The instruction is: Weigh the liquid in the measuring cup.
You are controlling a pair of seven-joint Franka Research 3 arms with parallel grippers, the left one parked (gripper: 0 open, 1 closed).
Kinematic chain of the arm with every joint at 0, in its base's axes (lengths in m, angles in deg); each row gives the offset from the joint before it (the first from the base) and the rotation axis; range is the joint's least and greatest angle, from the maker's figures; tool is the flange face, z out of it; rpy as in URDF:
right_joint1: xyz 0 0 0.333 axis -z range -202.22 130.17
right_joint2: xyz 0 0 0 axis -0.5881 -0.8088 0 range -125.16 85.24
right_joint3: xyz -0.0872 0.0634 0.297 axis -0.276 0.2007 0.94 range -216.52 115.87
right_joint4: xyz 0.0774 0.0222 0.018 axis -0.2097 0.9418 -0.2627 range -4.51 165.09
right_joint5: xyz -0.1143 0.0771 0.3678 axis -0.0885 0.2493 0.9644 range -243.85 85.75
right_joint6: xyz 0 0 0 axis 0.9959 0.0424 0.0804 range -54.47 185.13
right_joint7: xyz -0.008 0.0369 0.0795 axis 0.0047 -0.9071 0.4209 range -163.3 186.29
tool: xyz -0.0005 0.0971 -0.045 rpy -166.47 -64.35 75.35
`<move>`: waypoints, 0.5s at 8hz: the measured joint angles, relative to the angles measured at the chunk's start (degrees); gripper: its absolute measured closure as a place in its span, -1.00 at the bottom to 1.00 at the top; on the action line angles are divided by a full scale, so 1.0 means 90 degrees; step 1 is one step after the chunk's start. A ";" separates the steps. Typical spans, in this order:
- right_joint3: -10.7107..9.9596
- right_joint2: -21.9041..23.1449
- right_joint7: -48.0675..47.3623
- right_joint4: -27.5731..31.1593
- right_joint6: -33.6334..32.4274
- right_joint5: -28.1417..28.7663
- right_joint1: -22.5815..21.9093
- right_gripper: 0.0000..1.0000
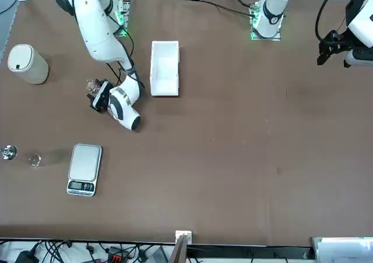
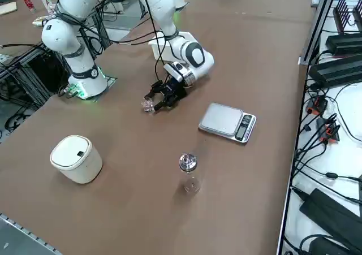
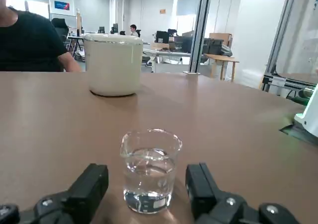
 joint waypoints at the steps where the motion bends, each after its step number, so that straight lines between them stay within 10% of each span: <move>1: 0.0001 0.0030 -0.0010 0.0040 0.0056 0.0014 0.0018 -0.90; 4: 0.0002 0.0067 -0.0019 0.0087 0.0121 0.0031 0.0040 -0.90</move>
